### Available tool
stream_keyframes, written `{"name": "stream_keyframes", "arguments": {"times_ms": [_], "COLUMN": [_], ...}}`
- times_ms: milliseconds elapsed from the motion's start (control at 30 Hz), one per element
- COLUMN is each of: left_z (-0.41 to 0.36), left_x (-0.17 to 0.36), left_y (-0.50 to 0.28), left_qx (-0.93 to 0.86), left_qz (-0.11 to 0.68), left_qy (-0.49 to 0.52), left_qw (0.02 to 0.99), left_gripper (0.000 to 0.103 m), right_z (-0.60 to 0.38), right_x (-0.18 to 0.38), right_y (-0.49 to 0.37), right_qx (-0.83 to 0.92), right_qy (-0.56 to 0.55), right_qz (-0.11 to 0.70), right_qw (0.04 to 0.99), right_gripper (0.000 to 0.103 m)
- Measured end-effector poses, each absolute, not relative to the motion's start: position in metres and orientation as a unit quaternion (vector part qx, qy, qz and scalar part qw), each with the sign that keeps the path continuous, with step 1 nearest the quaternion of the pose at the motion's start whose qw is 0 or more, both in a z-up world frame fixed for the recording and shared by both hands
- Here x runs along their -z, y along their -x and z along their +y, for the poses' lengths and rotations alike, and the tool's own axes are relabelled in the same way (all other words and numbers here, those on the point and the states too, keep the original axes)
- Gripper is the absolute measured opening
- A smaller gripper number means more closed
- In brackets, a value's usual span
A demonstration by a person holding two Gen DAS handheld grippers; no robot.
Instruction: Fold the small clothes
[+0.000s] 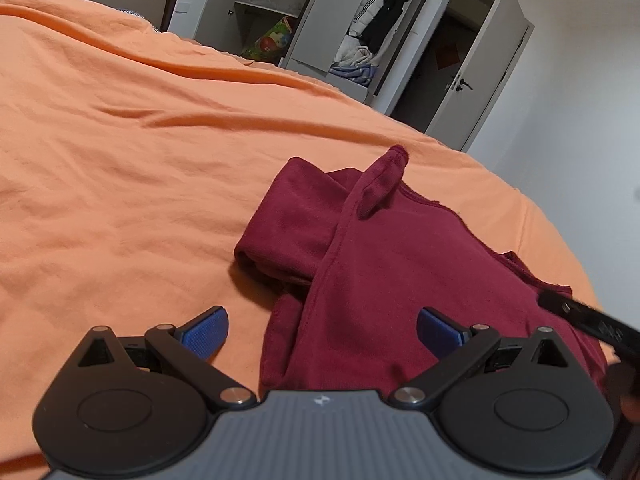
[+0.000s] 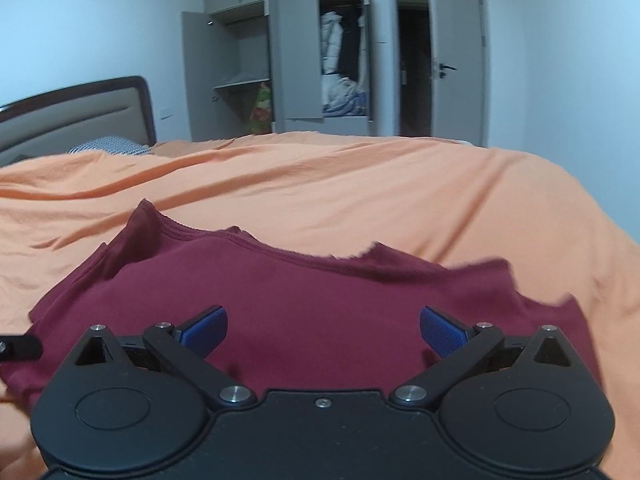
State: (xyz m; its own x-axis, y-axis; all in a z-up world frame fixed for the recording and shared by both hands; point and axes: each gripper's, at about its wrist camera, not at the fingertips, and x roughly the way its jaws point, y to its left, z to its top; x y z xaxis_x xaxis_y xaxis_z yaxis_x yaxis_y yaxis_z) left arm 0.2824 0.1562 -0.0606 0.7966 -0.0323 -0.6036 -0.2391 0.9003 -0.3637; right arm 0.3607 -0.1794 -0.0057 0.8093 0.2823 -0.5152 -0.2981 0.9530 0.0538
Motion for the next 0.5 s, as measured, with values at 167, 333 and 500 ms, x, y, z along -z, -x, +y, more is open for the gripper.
{"name": "stream_keyframes", "arguments": {"times_ms": [167,333,500], "left_z": [0.159,0.159,0.158], "left_x": [0.065,0.067,0.069], "left_y": [-0.292,-0.297,-0.299], "left_qx": [-0.067,-0.067,-0.066], "left_qz": [0.326,0.332,0.336], "left_qy": [0.204,0.191,0.177], "left_qw": [0.921,0.921,0.923], "left_gripper": [0.102,0.102,0.102], "right_z": [-0.161,-0.145,-0.158], "right_x": [0.012,0.029,0.055], "right_y": [-0.403,-0.436,-0.444], "right_qx": [-0.164,-0.165,-0.173], "right_qy": [0.030,0.050,-0.007], "right_qz": [0.277,0.299,0.316], "right_qw": [0.946,0.939,0.933], "right_gripper": [0.102,0.102,0.103]}}
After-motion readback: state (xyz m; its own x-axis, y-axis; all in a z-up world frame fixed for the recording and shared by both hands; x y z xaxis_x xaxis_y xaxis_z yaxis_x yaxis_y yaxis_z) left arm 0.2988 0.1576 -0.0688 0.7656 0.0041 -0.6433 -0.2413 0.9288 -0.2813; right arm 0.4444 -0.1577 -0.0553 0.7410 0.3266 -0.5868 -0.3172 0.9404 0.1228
